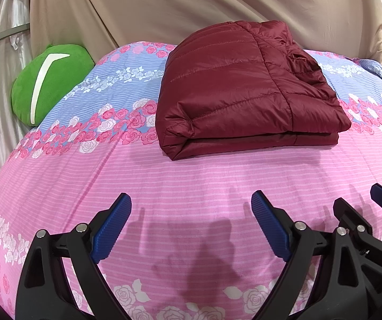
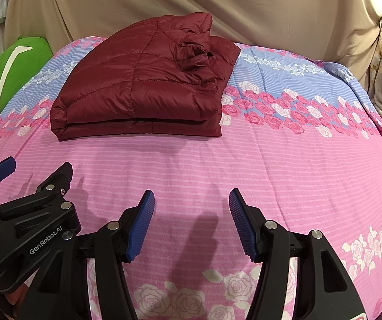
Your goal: Fold large clothes
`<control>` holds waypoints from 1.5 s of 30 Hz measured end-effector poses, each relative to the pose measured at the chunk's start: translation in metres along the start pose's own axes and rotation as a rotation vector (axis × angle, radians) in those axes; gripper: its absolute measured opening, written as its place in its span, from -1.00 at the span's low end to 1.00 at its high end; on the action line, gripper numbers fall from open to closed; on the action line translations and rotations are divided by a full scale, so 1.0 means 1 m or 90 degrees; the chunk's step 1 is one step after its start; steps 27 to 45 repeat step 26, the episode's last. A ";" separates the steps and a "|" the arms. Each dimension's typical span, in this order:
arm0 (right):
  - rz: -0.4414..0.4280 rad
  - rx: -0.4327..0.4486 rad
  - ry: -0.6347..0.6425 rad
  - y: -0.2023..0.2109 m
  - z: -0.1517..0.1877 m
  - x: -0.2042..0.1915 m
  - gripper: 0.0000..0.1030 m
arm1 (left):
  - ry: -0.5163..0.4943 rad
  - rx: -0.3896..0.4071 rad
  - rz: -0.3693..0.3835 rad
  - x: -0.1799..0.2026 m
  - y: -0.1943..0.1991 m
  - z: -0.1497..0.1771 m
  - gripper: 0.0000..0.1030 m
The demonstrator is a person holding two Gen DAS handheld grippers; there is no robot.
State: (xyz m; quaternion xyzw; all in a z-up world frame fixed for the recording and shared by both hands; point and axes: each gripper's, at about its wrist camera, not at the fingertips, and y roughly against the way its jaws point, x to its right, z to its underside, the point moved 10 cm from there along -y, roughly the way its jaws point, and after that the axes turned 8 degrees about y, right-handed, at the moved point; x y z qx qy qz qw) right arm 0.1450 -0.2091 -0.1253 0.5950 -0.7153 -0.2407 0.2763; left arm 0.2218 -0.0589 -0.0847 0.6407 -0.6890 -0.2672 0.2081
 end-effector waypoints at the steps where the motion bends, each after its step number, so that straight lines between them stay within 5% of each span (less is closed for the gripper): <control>1: 0.001 0.001 0.000 0.000 0.000 0.000 0.12 | 0.000 0.000 0.000 0.000 0.000 0.000 0.72; 15: -0.002 0.001 0.003 0.000 0.001 0.001 0.12 | -0.001 0.002 -0.001 0.000 0.000 0.000 0.71; 20: -0.003 0.001 0.010 0.000 0.001 0.000 0.12 | -0.013 0.009 -0.011 0.003 0.003 0.000 0.55; 45: 0.001 0.002 0.012 0.002 0.004 0.002 0.12 | -0.010 0.007 -0.015 0.004 0.004 0.000 0.54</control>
